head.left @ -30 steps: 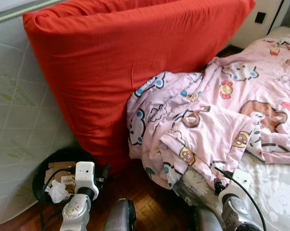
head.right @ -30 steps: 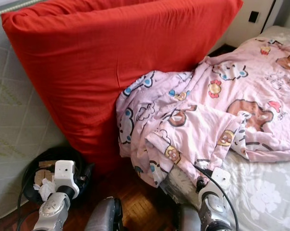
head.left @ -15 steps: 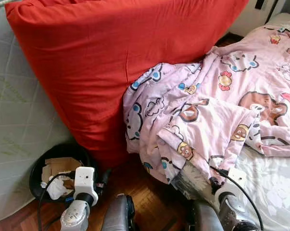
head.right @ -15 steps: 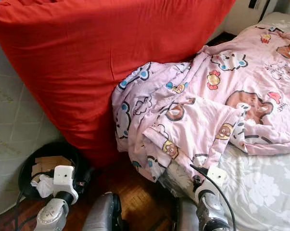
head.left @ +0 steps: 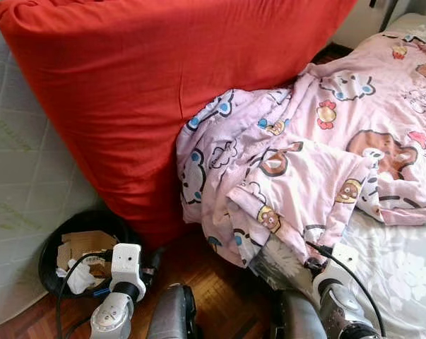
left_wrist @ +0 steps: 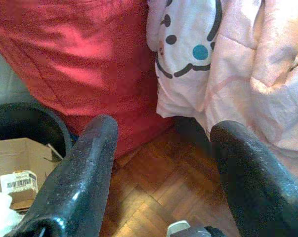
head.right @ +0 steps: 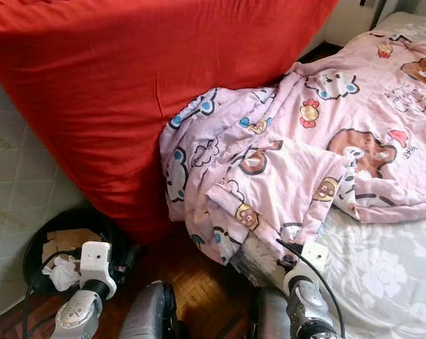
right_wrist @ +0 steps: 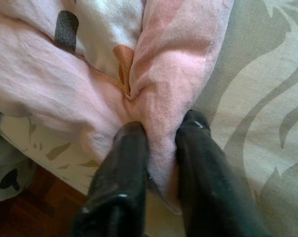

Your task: Clean up the room

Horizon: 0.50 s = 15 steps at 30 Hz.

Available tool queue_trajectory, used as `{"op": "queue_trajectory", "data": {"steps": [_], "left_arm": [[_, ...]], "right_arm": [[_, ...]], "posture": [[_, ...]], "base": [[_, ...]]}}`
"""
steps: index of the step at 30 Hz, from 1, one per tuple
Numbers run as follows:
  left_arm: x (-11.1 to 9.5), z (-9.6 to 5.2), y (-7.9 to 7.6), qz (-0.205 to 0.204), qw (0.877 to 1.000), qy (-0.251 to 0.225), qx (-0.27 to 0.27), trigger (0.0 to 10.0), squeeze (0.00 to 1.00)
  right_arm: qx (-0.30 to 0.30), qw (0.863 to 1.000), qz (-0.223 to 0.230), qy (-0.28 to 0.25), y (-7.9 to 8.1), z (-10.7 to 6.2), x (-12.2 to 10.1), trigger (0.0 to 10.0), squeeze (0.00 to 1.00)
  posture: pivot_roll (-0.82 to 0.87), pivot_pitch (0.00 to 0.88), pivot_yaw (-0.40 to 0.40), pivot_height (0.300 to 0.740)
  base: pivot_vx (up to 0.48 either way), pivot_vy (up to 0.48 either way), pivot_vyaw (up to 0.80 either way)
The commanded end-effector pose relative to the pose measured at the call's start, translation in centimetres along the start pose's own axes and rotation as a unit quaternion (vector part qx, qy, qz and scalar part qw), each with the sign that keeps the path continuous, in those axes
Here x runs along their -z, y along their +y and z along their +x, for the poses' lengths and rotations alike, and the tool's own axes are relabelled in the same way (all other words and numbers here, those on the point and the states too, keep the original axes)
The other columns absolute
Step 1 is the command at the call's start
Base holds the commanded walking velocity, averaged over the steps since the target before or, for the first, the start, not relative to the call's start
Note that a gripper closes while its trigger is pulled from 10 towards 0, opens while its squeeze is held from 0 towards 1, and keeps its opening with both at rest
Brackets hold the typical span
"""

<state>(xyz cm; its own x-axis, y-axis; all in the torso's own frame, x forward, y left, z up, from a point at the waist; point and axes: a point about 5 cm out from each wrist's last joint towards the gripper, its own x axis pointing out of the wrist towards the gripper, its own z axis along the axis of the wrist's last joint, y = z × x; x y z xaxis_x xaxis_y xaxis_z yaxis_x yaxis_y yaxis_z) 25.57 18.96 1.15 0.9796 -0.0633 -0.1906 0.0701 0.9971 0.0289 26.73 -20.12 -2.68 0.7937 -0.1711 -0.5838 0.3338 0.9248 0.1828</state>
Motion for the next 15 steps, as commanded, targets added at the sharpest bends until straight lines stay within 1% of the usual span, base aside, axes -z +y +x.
{"op": "queue_trajectory", "data": {"steps": [1, 4, 5, 7, 8, 9, 10, 11, 12, 13, 15], "left_arm": [[0.5, -0.2, 0.2, 0.004, 1.000, 0.015, -0.005, 10.0, 0.00], [0.5, -0.2, 0.2, 0.003, 1.000, 0.016, -0.005, 10.0, 0.00], [0.4, -0.1, 0.2, 0.003, 1.000, 0.017, -0.006, 10.0, 0.00], [0.4, 0.0, 0.2, 0.003, 1.000, 0.017, -0.006, 10.0, 0.00], [0.4, 0.0, 0.2, 0.003, 1.000, 0.017, -0.007, 10.0, 0.00], [0.4, 0.0, 0.2, 0.003, 1.000, 0.017, -0.007, 10.0, 0.00], [0.4, 0.1, 0.2, 0.003, 1.000, 0.018, -0.007, 10.0, 0.00], [0.4, 0.1, 0.2, 0.003, 1.000, 0.019, -0.008, 10.0, 0.00], [0.4, 0.1, 0.2, 0.003, 1.000, 0.019, -0.008, 10.0, 0.00], [0.4, 0.1, 0.3, 0.002, 1.000, 0.020, -0.009, 10.0, 0.00], [0.4, 0.2, 0.3, 0.002, 1.000, 0.021, -0.009, 10.0, 0.00]], "right_arm": [[-0.012, 1.000, 0.005, 0.003, 0.8, 0.0, 0.3, 0.0, 0.00], [-0.007, 1.000, 0.011, -0.001, 0.7, -0.1, 0.3, 0.0, 0.00], [0.006, 1.000, 0.017, -0.007, 0.3, -0.2, 0.4, 0.0, 0.00], [0.011, 1.000, 0.020, -0.009, 0.1, -0.2, 0.5, 0.0, 0.00], [0.035, 0.999, 0.026, -0.018, -0.5, -0.3, 0.6, 0.0, 0.00], [0.035, 0.999, 0.026, -0.018, -0.5, -0.3, 0.6, 0.0, 0.00], [0.051, 0.998, 0.031, -0.027, -1.0, -0.5, 0.6, 0.0, 0.00], [0.077, 0.995, 0.039, -0.048, -1.5, -0.6, 0.4, 0.0, 0.00], [0.077, 0.995, 0.039, -0.048, -1.5, -0.6, 0.4, 0.0, 0.00], [0.092, 0.992, 0.046, -0.066, -1.8, -0.8, 0.2, 0.0, 0.00], [0.103, 0.990, 0.053, -0.082, -2.0, -0.9, 0.1, 0.0, 0.00]], "posture": [[0.10, 0.159, 0.099, 0.603], [0.10, 0.155, 0.097, 0.603], [0.10, 0.150, 0.096, 0.603], [0.10, 0.149, 0.096, 0.603], [0.10, 0.148, 0.094, 0.603], [0.10, 0.148, 0.094, 0.603], [0.10, 0.147, 0.094, 0.603], [0.09, 0.146, 0.094, 0.603], [0.09, 0.146, 0.094, 0.603], [0.08, 0.143, 0.092, 0.603], [0.07, 0.142, 0.093, 0.603]], "base": [[0.000, 0.000, 0.00], [0.000, 0.000, 0.00], [0.000, 0.000, 0.00], [0.000, 0.000, 0.00], [0.000, 0.000, 0.00], [0.000, 0.000, 0.00], [0.000, 0.000, 0.00], [0.000, 0.000, 0.00], [0.000, 0.000, 0.00], [0.000, 0.000, 0.00], [0.000, 0.000, 0.00]]}}
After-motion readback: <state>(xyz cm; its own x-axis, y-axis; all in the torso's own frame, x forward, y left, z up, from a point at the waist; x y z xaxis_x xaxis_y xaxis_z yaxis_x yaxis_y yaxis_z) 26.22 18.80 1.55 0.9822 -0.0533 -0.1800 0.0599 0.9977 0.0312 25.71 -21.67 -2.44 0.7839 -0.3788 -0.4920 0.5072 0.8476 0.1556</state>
